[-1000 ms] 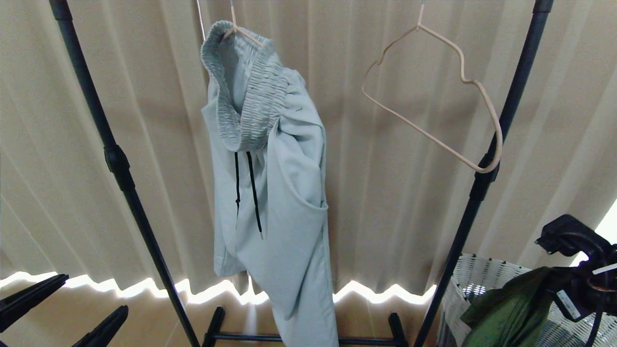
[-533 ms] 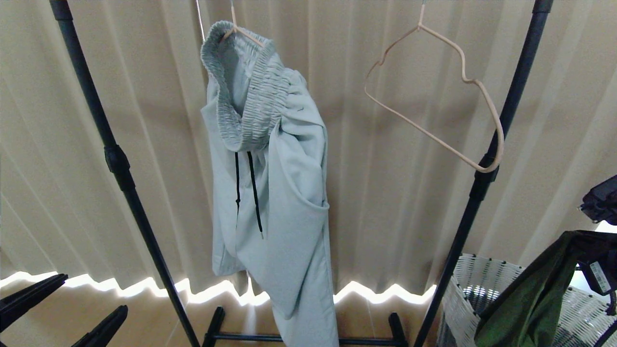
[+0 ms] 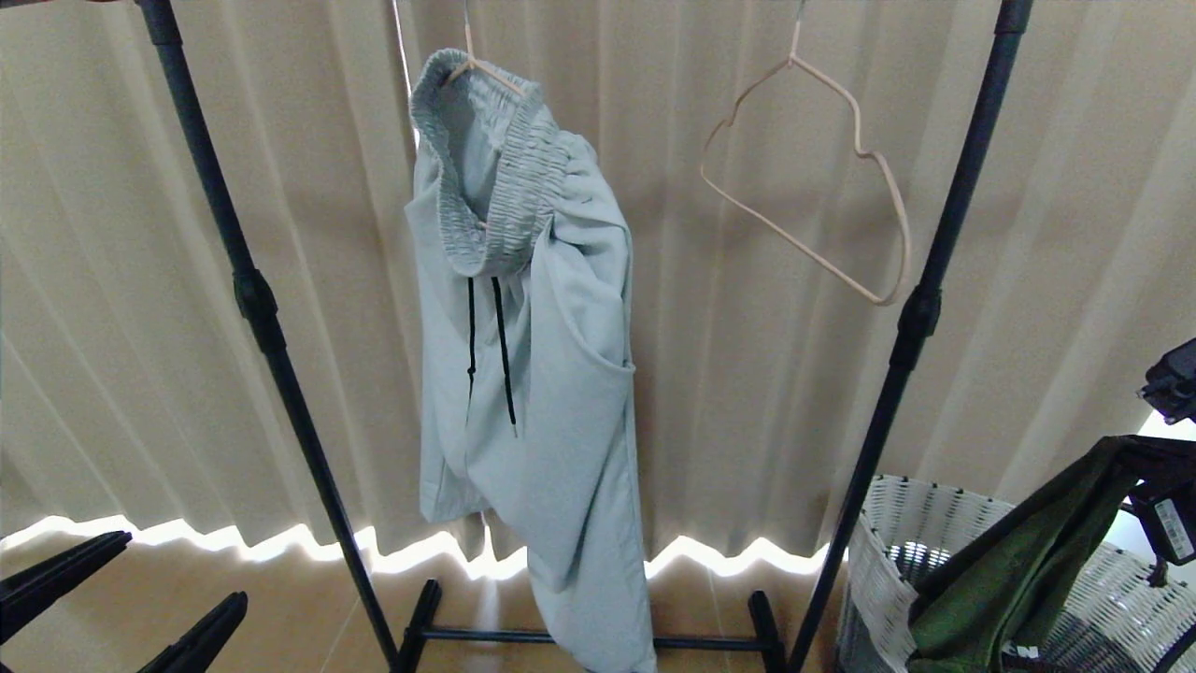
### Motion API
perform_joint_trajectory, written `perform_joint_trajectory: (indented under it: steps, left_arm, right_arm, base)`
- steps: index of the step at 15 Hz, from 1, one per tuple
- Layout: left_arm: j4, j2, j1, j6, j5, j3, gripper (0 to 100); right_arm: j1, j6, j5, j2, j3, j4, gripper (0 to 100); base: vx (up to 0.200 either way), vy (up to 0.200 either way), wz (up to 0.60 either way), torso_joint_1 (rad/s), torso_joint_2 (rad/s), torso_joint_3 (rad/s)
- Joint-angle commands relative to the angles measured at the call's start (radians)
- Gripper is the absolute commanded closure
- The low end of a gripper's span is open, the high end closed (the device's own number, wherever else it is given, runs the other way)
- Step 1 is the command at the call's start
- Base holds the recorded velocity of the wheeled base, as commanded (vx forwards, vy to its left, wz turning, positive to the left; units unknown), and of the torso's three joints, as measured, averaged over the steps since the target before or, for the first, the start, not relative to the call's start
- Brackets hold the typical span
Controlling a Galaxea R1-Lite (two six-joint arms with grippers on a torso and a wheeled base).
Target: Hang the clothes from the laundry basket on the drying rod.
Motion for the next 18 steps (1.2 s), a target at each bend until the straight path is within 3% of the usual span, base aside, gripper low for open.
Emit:
perform_joint_trajectory:
  steps: [1,5,9,14,18]
  left_arm:
    - [0.0,0.0,0.0,0.0,0.0,0.0,0]
    - [0.0,0.0,0.0,0.003,0.0,0.0,0]
    - [0.003,0.003,-0.003,0.004,-0.002,0.0,0]
    - [0.115,-0.078,-0.23,0.026,0.0,0.0,0]
    - [0.118,-0.061,-0.273,0.026,-0.002,-0.092,0]
  right_arm:
    - [0.002,-0.001,0.0,0.003,0.001,-0.001,100]
    - [0.024,0.001,0.0,0.006,0.004,-0.001,100]
    - [0.028,0.002,0.003,0.0,0.01,-0.005,100]
    - [0.028,0.004,0.021,-0.002,0.012,-0.013,100]
    - [0.03,0.004,0.101,-0.005,-0.004,-0.018,100]
  base:
    - [-0.2,0.0,0.0,0.007,0.0,-0.002]
    - [-0.2,0.0,0.0,0.002,0.0,0.0]
    - [0.0,0.0,0.0,0.0,0.0,0.0]
    - [0.0,0.0,0.0,0.0,0.0,0.0]
    - [0.0,0.0,0.0,0.0,0.0,0.0]
